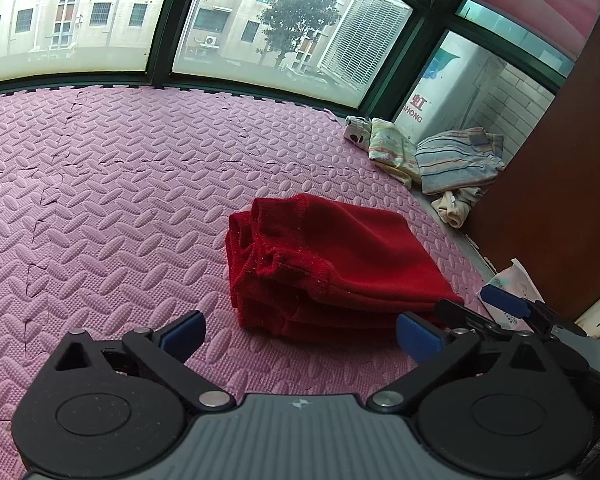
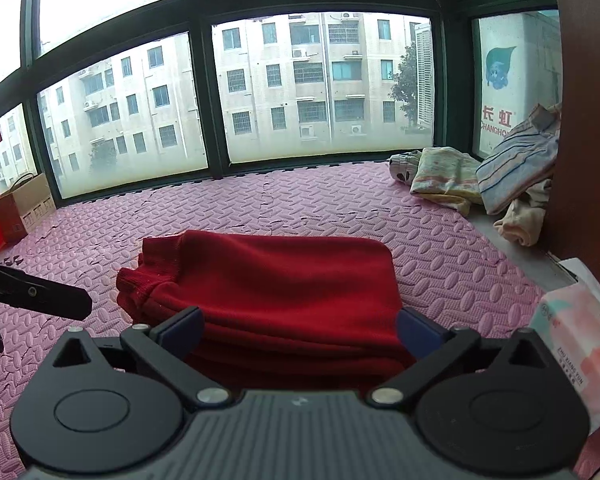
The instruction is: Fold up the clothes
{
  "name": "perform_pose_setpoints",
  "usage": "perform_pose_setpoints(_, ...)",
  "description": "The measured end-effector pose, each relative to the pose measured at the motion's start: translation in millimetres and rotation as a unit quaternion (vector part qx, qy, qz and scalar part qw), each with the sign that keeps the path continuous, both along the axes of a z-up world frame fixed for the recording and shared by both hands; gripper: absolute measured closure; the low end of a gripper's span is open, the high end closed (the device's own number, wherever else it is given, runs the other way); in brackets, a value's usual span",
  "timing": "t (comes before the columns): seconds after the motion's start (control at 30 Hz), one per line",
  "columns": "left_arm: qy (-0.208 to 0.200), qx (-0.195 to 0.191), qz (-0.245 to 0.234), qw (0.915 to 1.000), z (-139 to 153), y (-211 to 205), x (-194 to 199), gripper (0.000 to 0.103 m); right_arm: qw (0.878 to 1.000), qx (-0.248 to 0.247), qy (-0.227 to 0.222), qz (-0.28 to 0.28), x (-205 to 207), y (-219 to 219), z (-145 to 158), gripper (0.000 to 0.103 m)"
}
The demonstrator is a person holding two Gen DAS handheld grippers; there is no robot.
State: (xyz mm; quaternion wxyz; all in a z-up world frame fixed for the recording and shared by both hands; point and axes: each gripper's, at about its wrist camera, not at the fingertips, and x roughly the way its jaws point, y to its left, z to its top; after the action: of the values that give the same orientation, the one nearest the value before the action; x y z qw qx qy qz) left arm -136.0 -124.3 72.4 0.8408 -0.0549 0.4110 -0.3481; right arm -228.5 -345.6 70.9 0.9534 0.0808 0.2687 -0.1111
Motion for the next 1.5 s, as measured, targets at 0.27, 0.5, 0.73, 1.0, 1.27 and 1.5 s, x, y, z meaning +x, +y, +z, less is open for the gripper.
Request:
perform_pose_setpoints(0.27, 0.007, -0.015, 0.028, 0.9995, -2, 11, -8, 0.000, 1.000, -0.012, -0.005, -0.012, -4, 12, 2, 0.000)
perform_pose_setpoints(0.5, 0.019, 0.009, 0.051, 0.9985, -12, 16, -9, 0.000, 1.000, -0.006, 0.006, -0.016, -6, 18, -1, 0.000)
perform_pose_setpoints(0.73, 0.023, 0.032, 0.051, 0.9979, -19, 17, -17, 0.000, 0.999, 0.000, 0.023, -0.025, -9, 18, -5, 0.000)
perform_pose_setpoints(1.0, 0.028, 0.054, 0.039, 0.9974, -24, 12, -28, 0.000, 0.999, 0.013, 0.035, -0.031, -16, 18, -10, 0.000)
perform_pose_setpoints(1.27, 0.025, 0.071, 0.030, 0.9967, -28, 6, -40, 0.000, 0.999, 0.014, 0.039, -0.032, -24, 20, -12, 0.000)
perform_pose_setpoints(1.5, 0.024, 0.081, 0.026, 0.9961, -30, 3, -47, 0.000, 0.999, 0.012, 0.038, -0.030, -28, 20, -12, 0.000)
